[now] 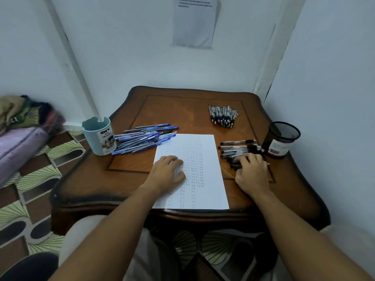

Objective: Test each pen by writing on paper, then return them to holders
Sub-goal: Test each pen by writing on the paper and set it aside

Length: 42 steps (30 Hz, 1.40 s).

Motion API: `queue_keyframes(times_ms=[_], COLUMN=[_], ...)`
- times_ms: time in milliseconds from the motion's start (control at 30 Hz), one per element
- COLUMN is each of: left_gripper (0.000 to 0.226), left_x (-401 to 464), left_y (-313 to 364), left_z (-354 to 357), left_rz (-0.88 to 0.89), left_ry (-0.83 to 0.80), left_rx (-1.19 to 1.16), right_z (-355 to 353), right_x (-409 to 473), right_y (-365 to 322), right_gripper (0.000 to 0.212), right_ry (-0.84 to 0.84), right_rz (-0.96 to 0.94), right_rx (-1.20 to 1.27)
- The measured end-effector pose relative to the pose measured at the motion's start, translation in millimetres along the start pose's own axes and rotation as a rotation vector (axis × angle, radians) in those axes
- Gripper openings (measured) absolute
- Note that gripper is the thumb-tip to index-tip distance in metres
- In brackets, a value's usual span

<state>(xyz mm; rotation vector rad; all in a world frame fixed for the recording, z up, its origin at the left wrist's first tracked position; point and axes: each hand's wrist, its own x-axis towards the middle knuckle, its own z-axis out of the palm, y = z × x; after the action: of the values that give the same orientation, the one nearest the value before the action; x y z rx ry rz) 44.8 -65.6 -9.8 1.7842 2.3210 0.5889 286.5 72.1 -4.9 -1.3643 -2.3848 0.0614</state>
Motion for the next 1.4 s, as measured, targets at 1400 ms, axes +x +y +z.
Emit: queue_keyframes(times_ms=[1400], left_gripper=[0.044], left_x=[-17.2], left_y=[3.0], left_z=[14.4], left_rz=[0.072], left_ry=[0.18], left_rx=[0.26], right_z=[-34.5], right_x=[3.3], right_y=[-71.3], right_gripper=[0.02], right_ry=[-0.105], right_rz=[0.338], right_rx=[1.392])
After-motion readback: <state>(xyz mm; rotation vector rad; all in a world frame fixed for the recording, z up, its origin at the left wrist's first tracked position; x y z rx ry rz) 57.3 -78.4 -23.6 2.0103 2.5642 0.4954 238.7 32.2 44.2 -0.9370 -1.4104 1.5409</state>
